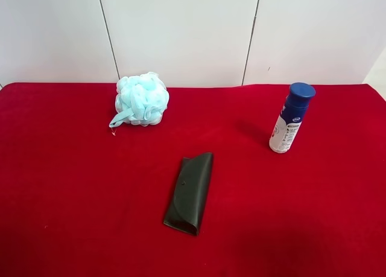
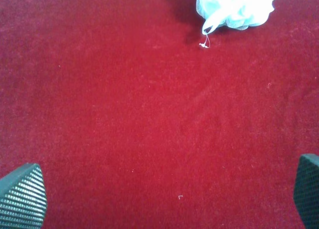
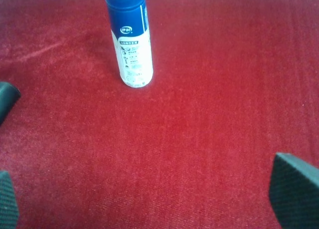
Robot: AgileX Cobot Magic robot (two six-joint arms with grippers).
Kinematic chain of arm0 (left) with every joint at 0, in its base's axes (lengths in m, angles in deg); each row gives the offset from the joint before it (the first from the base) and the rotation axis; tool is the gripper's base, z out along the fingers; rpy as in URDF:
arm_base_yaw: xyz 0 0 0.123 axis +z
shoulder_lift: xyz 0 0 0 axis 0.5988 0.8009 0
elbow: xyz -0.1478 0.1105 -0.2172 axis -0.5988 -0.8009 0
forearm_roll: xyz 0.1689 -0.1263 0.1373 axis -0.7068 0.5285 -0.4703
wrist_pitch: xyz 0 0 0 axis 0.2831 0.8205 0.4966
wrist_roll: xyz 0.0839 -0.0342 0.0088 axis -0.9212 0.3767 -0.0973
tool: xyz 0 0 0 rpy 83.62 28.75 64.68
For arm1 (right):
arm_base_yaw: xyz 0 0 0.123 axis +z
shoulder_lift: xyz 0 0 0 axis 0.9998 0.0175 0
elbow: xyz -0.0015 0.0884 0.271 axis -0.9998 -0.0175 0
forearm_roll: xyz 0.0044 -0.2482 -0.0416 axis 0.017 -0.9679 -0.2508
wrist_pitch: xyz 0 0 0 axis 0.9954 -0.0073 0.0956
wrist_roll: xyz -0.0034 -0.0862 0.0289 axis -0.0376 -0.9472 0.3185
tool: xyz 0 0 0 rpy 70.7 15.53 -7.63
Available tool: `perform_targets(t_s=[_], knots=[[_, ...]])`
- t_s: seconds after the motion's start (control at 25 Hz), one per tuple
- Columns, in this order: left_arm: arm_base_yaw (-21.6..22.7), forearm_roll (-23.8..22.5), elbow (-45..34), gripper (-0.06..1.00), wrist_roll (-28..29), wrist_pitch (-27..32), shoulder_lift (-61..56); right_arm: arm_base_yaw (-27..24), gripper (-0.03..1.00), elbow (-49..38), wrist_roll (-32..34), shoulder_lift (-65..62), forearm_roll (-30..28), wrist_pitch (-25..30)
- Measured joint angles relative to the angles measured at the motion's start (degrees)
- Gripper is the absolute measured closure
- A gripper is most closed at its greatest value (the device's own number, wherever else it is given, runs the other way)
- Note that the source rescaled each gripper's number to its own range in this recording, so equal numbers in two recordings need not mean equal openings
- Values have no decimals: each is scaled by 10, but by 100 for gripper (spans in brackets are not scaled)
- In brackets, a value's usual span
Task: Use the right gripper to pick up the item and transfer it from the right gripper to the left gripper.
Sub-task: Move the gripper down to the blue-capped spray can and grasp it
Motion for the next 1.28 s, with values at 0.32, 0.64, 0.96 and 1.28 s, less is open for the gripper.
perform_targets(t_s=[0.32, 0.64, 0.96, 1.28], knots=[[0, 0, 0, -6, 0, 0, 0, 0, -3, 0, 0, 0, 0, 0], [0, 0, 0, -6, 0, 0, 0, 0, -3, 60, 4, 88, 15, 5], [0, 0, 0, -6, 0, 0, 0, 0, -3, 225, 10, 338, 4, 12], [0, 0, 0, -6, 0, 0, 0, 0, -3, 357, 23, 590, 3, 45]])
